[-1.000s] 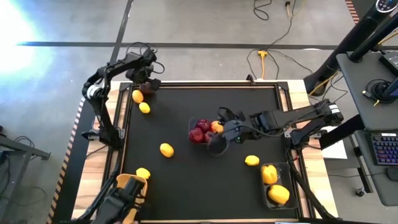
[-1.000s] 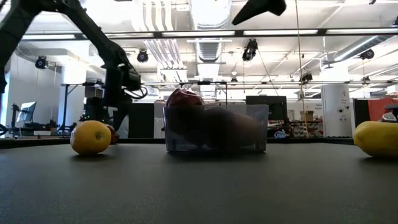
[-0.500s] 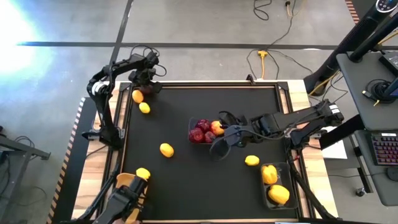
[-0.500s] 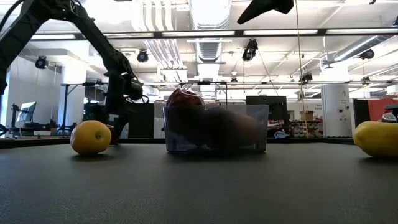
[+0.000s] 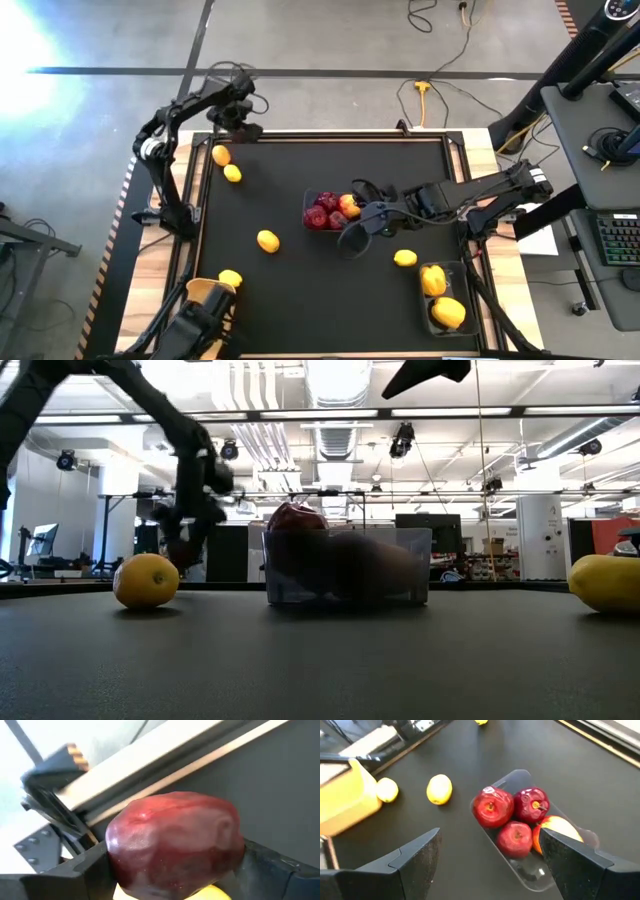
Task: Sort produce into baskets
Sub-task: Put the red apple into the top black bin, then put the yellow lemon into the yellow bin
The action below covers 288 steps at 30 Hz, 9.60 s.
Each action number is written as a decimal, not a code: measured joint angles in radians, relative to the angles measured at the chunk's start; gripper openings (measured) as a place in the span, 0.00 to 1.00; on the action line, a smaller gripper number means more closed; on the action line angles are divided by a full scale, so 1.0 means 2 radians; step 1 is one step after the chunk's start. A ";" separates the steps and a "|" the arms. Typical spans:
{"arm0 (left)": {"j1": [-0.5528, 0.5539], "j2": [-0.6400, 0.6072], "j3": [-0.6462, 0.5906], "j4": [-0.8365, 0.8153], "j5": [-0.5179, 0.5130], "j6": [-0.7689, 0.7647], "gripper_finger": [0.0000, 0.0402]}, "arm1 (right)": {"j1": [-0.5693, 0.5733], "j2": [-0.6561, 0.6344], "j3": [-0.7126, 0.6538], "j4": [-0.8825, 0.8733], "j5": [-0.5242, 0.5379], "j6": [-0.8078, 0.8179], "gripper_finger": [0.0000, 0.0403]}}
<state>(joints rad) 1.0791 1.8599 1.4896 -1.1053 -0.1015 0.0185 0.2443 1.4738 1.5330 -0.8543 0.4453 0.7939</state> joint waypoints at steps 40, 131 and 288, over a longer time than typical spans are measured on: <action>-0.488 0.019 0.015 0.342 0.098 -0.120 0.81 | -0.002 -0.117 0.000 -0.217 0.001 -0.003 0.81; -0.547 -0.273 -0.295 0.159 0.136 0.098 0.93 | 0.013 -0.090 -0.004 -0.191 0.050 0.052 0.81; -0.761 -0.188 -0.148 -0.072 0.041 -0.344 0.54 | 0.120 -0.025 -0.008 0.064 0.146 0.001 0.81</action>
<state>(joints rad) -0.4433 1.4838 1.1927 -1.2500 -0.0204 -0.6692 0.4837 1.4235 1.5164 -0.7261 0.7371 0.7950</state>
